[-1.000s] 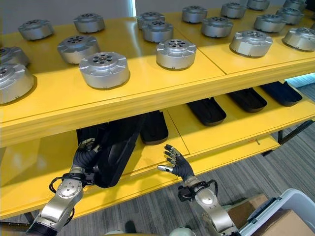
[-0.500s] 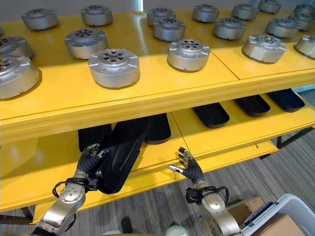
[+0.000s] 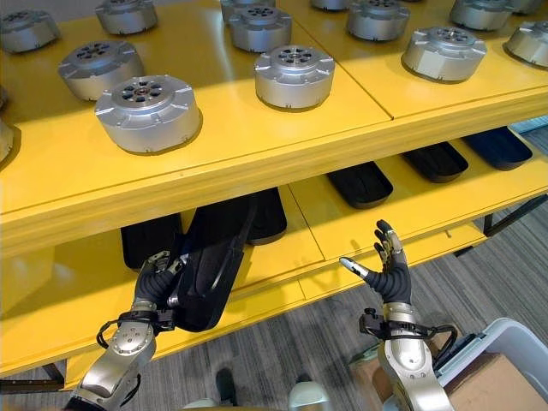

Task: Move parts from the plastic box to the shelf.

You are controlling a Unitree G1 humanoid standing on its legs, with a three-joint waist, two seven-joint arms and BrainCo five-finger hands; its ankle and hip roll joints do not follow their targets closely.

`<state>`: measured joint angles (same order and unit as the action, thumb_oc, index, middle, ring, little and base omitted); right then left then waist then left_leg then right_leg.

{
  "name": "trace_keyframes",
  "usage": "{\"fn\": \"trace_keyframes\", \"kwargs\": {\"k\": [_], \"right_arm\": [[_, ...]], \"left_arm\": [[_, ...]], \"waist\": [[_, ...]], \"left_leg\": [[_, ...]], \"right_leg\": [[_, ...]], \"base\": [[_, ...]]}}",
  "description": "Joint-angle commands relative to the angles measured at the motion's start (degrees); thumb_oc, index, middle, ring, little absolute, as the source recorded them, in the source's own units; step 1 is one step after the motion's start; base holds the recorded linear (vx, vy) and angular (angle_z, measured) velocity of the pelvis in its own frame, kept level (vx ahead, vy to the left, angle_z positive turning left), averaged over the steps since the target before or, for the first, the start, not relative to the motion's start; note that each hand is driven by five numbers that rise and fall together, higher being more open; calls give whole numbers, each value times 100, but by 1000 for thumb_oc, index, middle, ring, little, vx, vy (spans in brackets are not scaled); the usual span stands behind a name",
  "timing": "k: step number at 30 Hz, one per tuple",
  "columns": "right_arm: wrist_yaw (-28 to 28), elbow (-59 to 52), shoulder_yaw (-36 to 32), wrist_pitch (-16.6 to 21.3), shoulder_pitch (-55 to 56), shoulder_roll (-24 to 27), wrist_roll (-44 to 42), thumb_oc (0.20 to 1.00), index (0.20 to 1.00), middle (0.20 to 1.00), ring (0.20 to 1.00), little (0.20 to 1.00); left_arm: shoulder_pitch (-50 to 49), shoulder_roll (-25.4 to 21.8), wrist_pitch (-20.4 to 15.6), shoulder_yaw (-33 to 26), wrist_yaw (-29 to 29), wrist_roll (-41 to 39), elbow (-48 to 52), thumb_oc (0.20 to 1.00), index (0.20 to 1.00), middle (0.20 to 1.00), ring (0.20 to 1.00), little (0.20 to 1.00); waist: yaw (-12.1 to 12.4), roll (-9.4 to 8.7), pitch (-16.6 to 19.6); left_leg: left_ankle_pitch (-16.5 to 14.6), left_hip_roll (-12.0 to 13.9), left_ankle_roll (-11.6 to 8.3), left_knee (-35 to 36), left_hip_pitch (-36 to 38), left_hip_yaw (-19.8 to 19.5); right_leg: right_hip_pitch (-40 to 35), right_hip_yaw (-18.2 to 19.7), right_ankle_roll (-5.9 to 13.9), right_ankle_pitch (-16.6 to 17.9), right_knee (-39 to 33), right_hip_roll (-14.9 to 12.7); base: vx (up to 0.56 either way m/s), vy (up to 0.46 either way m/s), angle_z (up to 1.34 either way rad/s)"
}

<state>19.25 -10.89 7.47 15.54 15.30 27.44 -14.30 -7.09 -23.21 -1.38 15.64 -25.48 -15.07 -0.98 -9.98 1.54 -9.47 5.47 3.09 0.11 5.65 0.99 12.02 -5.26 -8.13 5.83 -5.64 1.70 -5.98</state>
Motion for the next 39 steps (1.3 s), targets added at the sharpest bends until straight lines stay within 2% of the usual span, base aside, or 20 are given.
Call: {"fn": "trace_keyframes", "kwargs": {"k": [1,2,3,4,9,14,18,23,28,29,31,32,33,34,36,37,39], "right_arm": [[389,-191,127,601,-465,129,254,1000,1000,1000,1000,1000],[389,-190,128,602,-465,129,254,1000,1000,1000,1000,1000],[504,-139,229,594,-616,156,226,1000,1000,1000,1000,1000],[512,-113,265,600,-653,149,282,1000,1000,1000,1000,1000],[345,-51,407,504,-820,174,359,1000,1000,1000,1000,1000],[24,-184,378,268,-593,200,412,1000,1000,1000,1000,1000],[40,-114,363,283,-525,299,334,1000,1000,1000,1000,1000],[104,114,478,248,-638,298,292,1000,1000,1000,1000,1000],[241,164,560,226,-744,289,291,1000,1000,1000,1000,1000],[208,158,550,223,-753,276,311,1000,1000,1000,1000,1000],[197,129,537,195,-736,255,367,1000,1000,1000,1000,1000],[196,128,534,193,-738,255,367,1000,1000,1000,1000,1000],[209,131,535,172,-747,268,385,1000,1000,1000,1000,1000],[234,142,538,182,-753,275,404,1000,1000,1000,1000,1000],[446,143,507,213,-735,380,489,1000,1000,1000,1000,1000],[468,145,493,220,-725,404,488,1000,1000,1000,1000,1000],[516,180,509,252,-700,486,470,1000,1000,1000,1000,1000]], "left_arm": [[291,-191,-531,-395,-332,-4,531,200,200,200,200,200],[291,-191,-531,-395,-332,-4,531,200,200,200,200,200],[405,-180,-525,-435,-428,-81,557,200,200,200,200,200],[425,-167,-535,-443,-464,-162,553,200,200,200,200,200],[492,-106,-467,-542,-528,-543,561,200,200,200,200,200],[275,-123,-219,-639,-387,-750,623,200,200,200,200,200],[236,-105,-377,-644,-321,-612,638,200,200,200,200,200],[311,-57,-409,-614,-536,-547,627,200,200,200,200,200],[624,-40,-452,-437,-744,-517,425,200,200,200,200,200],[767,-25,-456,-381,-756,-566,345,200,200,200,200,200],[924,5,-378,-325,-717,-570,299,200,200,200,200,200],[929,7,-376,-325,-717,-569,298,200,200,200,200,200],[976,30,-296,-293,-695,-528,302,200,200,200,200,200],[982,36,-291,-279,-697,-523,301,200,200,200,200,200],[980,39,-318,-164,-701,-490,268,200,200,200,200,200],[967,28,-347,-146,-701,-494,256,200,200,200,200,200],[986,0,-447,-85,-752,-484,199,200,200,200,200,200]], "waist": [[86,-7,-18],[86,-7,-19],[81,79,-44],[70,144,-41],[38,304,-50],[34,197,-27],[58,123,-55],[67,201,-63],[-69,327,-75],[-135,325,-87],[-203,299,-109],[-204,300,-108],[-228,309,-127],[-237,316,-129],[-305,343,-119],[-311,348,-111],[-309,371,-101]], "left_leg": [[-681,-397,-77,-64,700,1020],[-681,-397,-77,-64,701,1020],[-686,-384,-121,-143,689,1116],[-816,-368,-160,-214,723,1093],[-828,-278,-171,-383,631,1420],[-956,-234,-113,-638,535,1511],[-1060,-115,-95,-915,436,1558],[-1072,-55,-84,-1158,393,1597],[-1181,-123,-6,-1414,342,1567],[-1093,-11,-66,-1816,248,1653],[-897,284,-172,-2168,147,1784],[-897,289,-177,-2178,137,1779],[-773,457,-227,-2136,137,1845],[-708,516,-254,-2079,151,1872],[-279,895,-415,-1648,261,1957],[-196,945,-440,-1559,274,1932],[139,1123,-569,-1169,265,1589]], "right_leg": [[492,-229,109,1033,-670,440],[491,-229,109,1033,-670,440],[448,-314,83,984,-670,369],[368,-352,131,870,-670,315],[318,-620,108,810,-670,134],[122,-701,7,691,-657,176],[100,-814,-95,567,-522,160],[83,-878,-161,441,-422,101],[269,-699,-234,300,-214,156],[296,-679,-310,212,-125,191],[371,-713,-399,80,97,200],[381,-716,-403,70,111,201],[427,-752,-440,-12,253,179],[441,-775,-451,-39,293,170],[514,-860,-514,-227,569,38],[538,-860,-522,-258,631,14],[654,-700,-534,-432,960,-65]], "base": [[36,-29,-2],[73,7,-2],[147,79,-5],[154,90,-9],[57,97,-9],[80,-22,-2],[76,-62,0],[117,4,-1],[36,19,2],[27,-84,11],[10,-69,24],[-9,6,34],[-3,27,30],[4,105,36],[4,175,24],[1,181,44],[37,201,54]]}}
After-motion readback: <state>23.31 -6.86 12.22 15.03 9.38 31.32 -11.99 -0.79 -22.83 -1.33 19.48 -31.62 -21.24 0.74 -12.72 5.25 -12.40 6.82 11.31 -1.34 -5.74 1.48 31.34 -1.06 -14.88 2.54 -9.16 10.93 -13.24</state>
